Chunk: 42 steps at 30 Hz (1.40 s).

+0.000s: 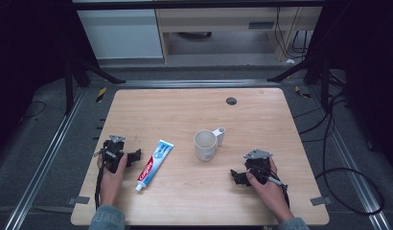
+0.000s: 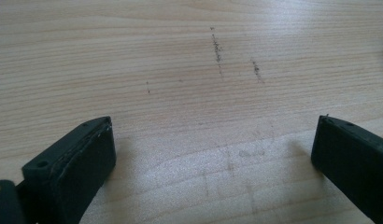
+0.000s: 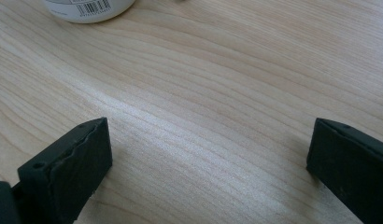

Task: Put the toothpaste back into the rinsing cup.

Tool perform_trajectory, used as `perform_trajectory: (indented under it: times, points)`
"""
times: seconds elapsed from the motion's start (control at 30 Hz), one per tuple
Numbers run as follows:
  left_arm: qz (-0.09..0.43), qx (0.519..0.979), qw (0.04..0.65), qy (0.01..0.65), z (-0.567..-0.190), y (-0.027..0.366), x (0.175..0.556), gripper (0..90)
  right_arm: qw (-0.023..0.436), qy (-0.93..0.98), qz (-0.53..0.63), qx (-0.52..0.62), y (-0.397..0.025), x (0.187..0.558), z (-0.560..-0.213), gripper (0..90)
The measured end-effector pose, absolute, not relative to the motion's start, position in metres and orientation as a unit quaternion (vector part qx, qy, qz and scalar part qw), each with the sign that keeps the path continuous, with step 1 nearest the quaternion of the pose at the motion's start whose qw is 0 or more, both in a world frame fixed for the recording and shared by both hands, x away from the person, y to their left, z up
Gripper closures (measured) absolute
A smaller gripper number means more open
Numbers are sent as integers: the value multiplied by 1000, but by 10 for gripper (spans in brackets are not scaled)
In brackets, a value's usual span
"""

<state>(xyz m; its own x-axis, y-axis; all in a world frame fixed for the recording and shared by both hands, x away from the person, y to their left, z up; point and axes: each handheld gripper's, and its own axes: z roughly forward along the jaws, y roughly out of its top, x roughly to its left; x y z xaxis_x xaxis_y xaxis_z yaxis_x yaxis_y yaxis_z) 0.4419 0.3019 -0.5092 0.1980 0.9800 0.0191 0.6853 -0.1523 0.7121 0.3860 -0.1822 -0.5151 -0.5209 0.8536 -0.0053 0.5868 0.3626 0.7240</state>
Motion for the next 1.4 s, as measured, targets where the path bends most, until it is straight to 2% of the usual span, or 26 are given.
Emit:
perform_trajectory:
  times: [0.3,0.43,0.5,0.57,0.63,0.9,1.1,1.4]
  points:
    - [249,722,294,575,-509,301,441,0,194,803,342,447,-182,385,-515,4]
    - [233,728,297,572,-506,302,436,0,194,803,343,448,-182,384,-515,4]
    - [219,727,313,570,-503,303,433,49,195,802,343,448,-182,384,-515,4]
    - [218,737,301,565,-498,301,428,54,195,802,343,449,-182,384,-515,4]
    - [211,743,302,559,-492,298,423,122,195,802,342,449,-182,384,-515,3]
    - [214,740,319,553,-459,288,409,52,195,802,342,449,-182,384,-515,4]
    - [205,782,301,506,-428,279,393,32,195,802,343,449,-182,384,-515,4]
    - [185,821,266,470,-424,245,399,91,195,802,343,449,-182,384,-515,3]
